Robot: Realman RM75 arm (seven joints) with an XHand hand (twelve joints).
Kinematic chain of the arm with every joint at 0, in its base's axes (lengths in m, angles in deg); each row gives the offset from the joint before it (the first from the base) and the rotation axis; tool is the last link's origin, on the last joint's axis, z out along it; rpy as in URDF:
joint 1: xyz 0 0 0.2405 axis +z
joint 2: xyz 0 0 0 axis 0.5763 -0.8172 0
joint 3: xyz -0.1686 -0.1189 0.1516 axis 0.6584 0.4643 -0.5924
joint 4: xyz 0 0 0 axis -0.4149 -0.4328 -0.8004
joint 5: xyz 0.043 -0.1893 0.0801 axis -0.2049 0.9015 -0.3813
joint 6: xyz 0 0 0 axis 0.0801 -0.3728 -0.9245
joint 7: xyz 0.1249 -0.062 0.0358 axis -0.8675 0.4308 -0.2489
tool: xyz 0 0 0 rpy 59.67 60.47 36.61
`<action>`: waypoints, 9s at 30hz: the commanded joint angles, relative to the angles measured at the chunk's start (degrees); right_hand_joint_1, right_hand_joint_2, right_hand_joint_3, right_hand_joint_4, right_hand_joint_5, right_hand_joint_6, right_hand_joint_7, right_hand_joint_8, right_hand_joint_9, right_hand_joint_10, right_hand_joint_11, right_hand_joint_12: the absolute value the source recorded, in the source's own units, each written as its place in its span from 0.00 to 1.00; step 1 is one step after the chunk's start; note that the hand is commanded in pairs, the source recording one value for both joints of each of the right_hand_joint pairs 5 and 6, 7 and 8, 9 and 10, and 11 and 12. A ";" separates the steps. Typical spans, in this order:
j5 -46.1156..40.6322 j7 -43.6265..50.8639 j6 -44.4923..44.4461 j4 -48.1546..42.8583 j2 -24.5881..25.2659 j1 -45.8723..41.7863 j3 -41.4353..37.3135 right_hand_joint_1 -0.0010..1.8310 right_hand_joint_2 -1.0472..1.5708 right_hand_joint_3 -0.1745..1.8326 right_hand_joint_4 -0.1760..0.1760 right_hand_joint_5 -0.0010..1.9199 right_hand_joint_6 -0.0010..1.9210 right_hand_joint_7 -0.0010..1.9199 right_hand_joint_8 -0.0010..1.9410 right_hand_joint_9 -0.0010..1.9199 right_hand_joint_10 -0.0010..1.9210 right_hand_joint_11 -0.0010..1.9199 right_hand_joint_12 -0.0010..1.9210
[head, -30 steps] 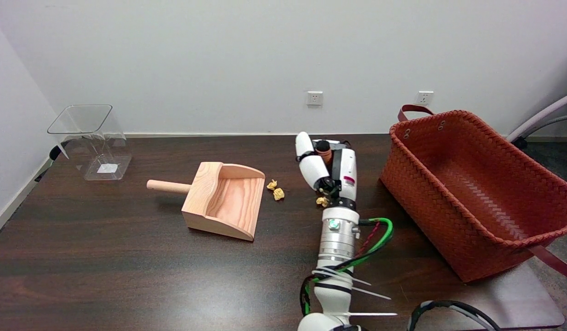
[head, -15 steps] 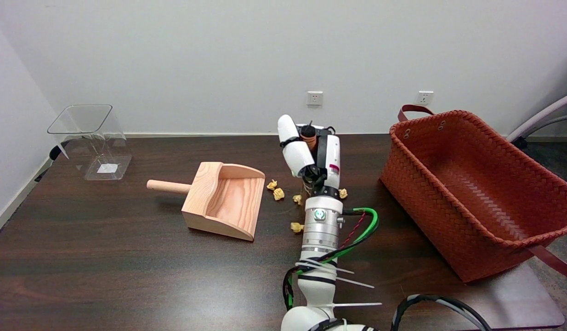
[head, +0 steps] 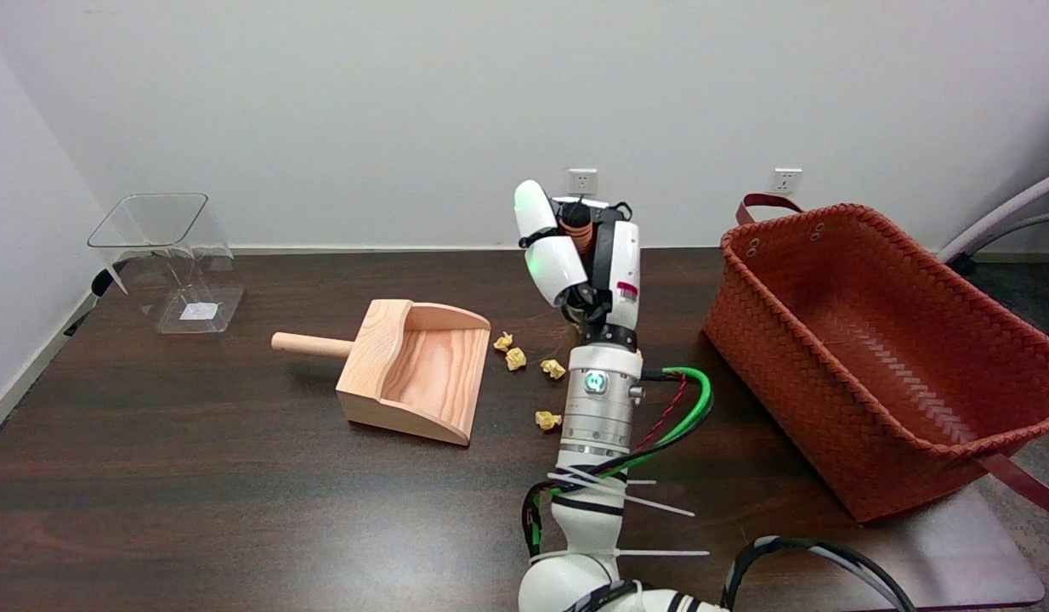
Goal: Sweep the paper balls into the dustpan.
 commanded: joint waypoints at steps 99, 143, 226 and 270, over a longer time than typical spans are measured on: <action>-2.99 -22.93 3.66 17.80 4.38 15.86 -2.54 0.34 1.00 0.00 0.50 1.00 1.00 1.00 0.99 1.00 1.00 1.00 1.00; 2.08 -1.18 25.04 29.08 6.91 15.17 -2.09 0.38 1.00 0.06 0.50 1.00 1.00 1.00 0.99 1.00 1.00 1.00 1.00; -0.09 -20.59 24.01 22.06 -7.94 20.76 -4.58 0.36 1.00 0.13 0.50 1.00 1.00 1.00 0.99 1.00 1.00 1.00 1.00; 0.82 -35.62 25.83 22.53 3.96 18.35 -4.00 0.35 1.00 0.01 0.50 1.00 1.00 1.00 0.99 1.00 1.00 1.00 1.00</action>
